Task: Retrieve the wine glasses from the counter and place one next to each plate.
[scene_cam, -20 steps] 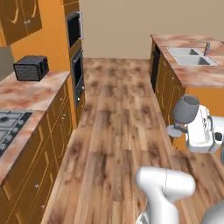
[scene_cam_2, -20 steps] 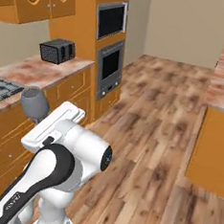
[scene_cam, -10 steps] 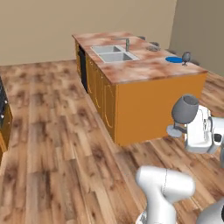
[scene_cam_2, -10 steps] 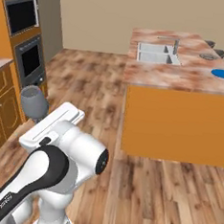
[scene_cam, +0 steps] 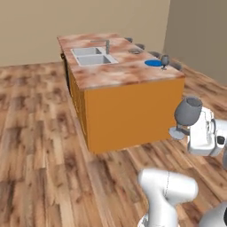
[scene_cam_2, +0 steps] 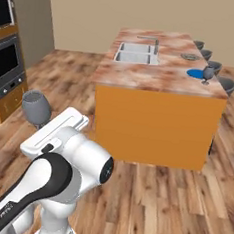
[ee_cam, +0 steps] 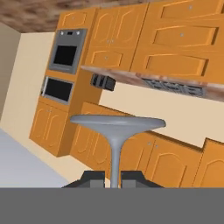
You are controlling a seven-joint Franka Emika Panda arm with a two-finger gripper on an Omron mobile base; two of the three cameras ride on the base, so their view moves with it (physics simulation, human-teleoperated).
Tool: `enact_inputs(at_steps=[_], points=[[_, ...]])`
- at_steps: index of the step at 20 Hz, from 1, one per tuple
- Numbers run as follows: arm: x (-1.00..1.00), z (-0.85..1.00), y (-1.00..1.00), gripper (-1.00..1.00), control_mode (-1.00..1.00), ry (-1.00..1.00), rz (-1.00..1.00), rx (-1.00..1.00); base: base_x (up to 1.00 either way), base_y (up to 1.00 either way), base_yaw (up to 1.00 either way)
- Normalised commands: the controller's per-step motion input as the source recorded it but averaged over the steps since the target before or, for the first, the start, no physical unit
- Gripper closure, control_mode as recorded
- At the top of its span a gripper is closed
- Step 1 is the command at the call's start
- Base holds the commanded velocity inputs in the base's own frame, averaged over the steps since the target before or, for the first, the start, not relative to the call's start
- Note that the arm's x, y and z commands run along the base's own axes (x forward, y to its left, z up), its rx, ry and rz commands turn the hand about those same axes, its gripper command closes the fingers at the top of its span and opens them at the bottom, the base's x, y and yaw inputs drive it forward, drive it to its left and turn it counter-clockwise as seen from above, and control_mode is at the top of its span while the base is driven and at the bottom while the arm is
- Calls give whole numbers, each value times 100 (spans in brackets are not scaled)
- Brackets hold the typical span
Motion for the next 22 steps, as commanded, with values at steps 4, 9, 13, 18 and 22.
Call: enact_inputs(at_steps=[4,9,13,18,22], points=[[0,0,0,100,100,0,0,0,55,-100,20],[0,0,0,100,100,0,0,0,88,-100,27],[0,0,0,100,100,0,0,0,99,-100,34],[0,0,0,100,100,0,0,0,83,-100,32],[0,0,0,100,100,0,0,0,12,-100,17]])
